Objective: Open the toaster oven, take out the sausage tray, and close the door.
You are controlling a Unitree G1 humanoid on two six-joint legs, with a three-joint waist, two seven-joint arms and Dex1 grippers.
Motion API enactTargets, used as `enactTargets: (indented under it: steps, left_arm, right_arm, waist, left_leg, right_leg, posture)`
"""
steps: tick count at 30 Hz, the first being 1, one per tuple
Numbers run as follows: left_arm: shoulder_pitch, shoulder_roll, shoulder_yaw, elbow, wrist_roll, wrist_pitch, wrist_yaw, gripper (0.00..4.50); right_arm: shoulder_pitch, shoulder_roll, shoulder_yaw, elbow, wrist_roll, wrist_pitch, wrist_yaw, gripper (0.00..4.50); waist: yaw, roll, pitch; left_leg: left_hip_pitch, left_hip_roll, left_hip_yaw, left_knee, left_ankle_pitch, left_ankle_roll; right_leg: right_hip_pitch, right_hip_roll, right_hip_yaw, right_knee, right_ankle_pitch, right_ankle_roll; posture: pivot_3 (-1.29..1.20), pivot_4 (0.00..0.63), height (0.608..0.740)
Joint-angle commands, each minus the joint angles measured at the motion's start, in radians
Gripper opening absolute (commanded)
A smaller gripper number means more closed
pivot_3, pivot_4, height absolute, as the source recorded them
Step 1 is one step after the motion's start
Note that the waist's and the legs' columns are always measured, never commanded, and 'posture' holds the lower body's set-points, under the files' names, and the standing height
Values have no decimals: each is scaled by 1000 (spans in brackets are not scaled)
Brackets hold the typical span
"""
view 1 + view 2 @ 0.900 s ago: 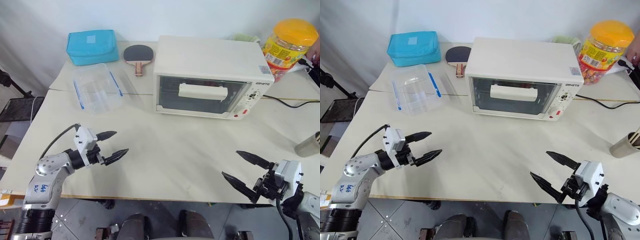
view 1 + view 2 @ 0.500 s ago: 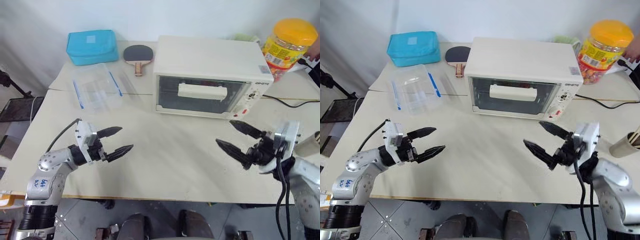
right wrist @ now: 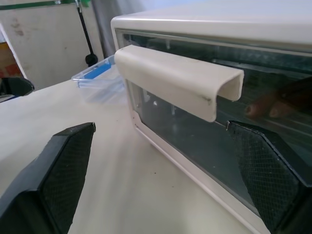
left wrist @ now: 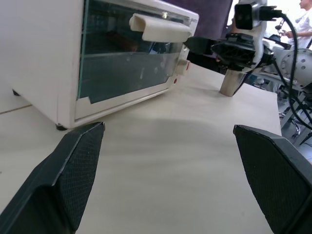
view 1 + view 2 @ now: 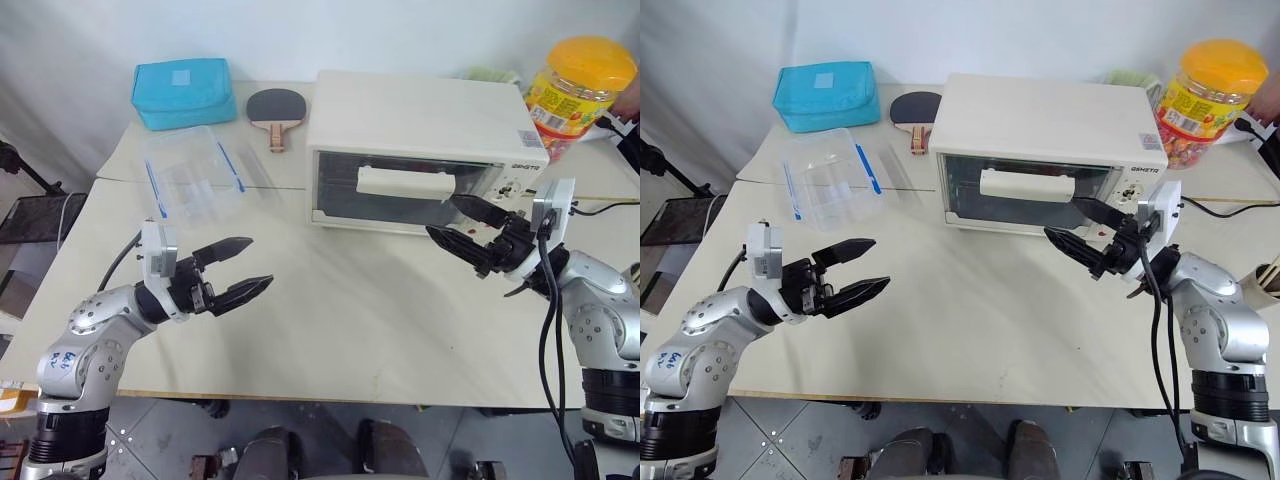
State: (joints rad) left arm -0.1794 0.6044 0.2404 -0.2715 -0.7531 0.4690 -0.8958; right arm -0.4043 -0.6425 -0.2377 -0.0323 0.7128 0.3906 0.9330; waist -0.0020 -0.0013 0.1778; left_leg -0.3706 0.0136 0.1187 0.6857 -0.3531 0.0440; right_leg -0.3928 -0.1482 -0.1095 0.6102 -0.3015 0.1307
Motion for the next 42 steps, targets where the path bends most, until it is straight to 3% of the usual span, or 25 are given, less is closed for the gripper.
enactTargets:
  steps: [1,5,13,16,22,25,29,37,42]
  left_arm:
    - [5,2,27,-48,-31,10,16,4478]
    - [-5,-7,33,-42,-52,33,43,4478]
    - [-132,-47,34,16,-54,36,112,4478]
    - [-211,-82,13,72,-33,22,131,3935]
    - [-344,-176,-98,266,111,-93,110,2113]
    - [-433,-279,-178,436,234,-213,137,1286]
    - [-513,-367,-207,555,290,-277,147,49]
    - [-528,-408,-280,593,357,-316,69,49]
    - [-502,-405,-306,567,369,-292,42,49]
  right_arm:
    - [-29,16,4,-16,-8,-36,28,4500]
    - [-31,25,7,-57,13,-17,48,4500]
    - [137,-58,55,-186,-42,-37,169,4500]
    - [190,-57,53,-200,-88,-106,185,4500]
    - [249,-42,69,-158,-196,-278,205,4500]
    - [245,-24,70,-133,-213,-324,192,4500]
    - [250,-12,63,-134,-222,-343,167,4500]
    - [316,1,29,-179,-246,-359,74,4500]
    - [516,29,-82,-294,-247,-372,-33,4500]
  waist:
    - [0,0,0]
    - [1,0,0]
    - [2,0,0]
    - [2,-1,0]
    - [12,-1,1]
    - [23,-2,1]
    - [25,-2,1]
    - [28,-2,1]
    - [40,-2,1]
  left_leg:
    - [0,0,0,0,0,0]
    - [0,0,0,0,0,0]
    - [0,0,0,0,0,0]
    - [0,0,0,0,0,0]
    - [0,-2,1,0,0,0]
    - [0,-2,1,0,0,0]
    - [-2,-2,1,3,0,0]
    - [-2,0,1,4,0,0]
    - [-4,-1,-2,6,0,1]
  right_leg:
    - [0,0,0,0,0,0]
    - [0,0,0,0,0,0]
    - [0,0,0,0,0,0]
    - [0,1,0,0,0,0]
    - [0,1,-1,-1,0,1]
    - [1,1,-2,-2,0,1]
    - [1,3,-2,-2,1,1]
    - [1,3,-4,-2,1,1]
    - [1,2,-5,-1,1,2]
  posture:
    - [0,150,740]
    - [0,150,740]
    - [0,150,740]
    - [0,150,740]
    - [0,150,740]
    - [0,150,740]
    - [0,150,740]
    - [0,150,740]
    - [0,150,740]
